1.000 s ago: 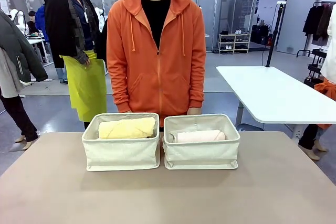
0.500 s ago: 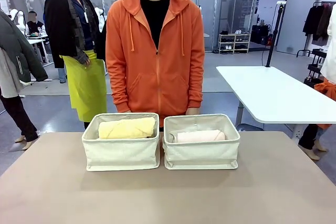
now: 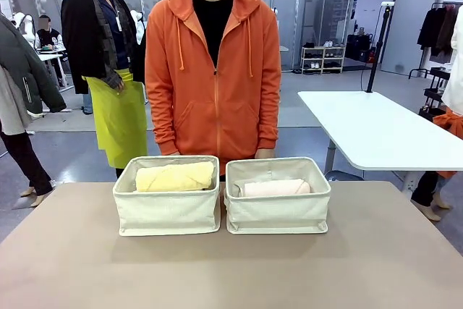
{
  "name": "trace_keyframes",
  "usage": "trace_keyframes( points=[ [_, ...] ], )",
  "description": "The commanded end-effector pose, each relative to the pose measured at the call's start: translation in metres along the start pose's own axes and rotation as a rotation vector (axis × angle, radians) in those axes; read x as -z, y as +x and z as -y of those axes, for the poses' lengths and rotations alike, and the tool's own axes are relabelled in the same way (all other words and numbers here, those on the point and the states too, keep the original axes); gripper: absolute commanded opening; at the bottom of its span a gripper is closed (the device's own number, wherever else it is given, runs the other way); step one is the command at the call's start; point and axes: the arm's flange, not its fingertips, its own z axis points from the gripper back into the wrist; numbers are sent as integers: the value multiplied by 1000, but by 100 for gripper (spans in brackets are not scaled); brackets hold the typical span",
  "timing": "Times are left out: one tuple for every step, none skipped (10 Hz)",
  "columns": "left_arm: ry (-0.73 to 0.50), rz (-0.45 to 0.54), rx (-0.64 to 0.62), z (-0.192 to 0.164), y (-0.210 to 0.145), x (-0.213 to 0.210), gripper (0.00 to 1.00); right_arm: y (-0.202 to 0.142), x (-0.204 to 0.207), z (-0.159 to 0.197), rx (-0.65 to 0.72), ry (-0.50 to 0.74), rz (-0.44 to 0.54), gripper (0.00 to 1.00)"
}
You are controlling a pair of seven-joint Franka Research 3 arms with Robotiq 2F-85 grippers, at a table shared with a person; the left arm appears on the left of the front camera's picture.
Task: Divide the towels into two baskets.
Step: Pick up one hotel-folded towel from the bottom of the table and place it in the Fabric basket indicated by the person.
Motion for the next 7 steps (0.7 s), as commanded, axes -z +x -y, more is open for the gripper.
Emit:
trace_keyframes(
  points=[
    [-1,10,1,3,1,-2,100,-3,0,1,-21,23,5,100],
    [-1,10,1,3,1,-2,100,-3,0,1,-21,23,5,100],
    [-1,10,1,3,1,-2,100,-3,0,1,-21,23,5,100],
    [-1,10,1,3,1,-2,100,-3,0,1,-21,23,5,100],
    [-1,10,1,3,1,-2,100,-3,0,1,-21,23,5,100],
    [-1,10,1,3,1,-2,100,-3,0,1,-21,23,5,100],
    [-1,10,1,3,1,-2,100,-3,0,1,-21,23,5,100]
  ],
)
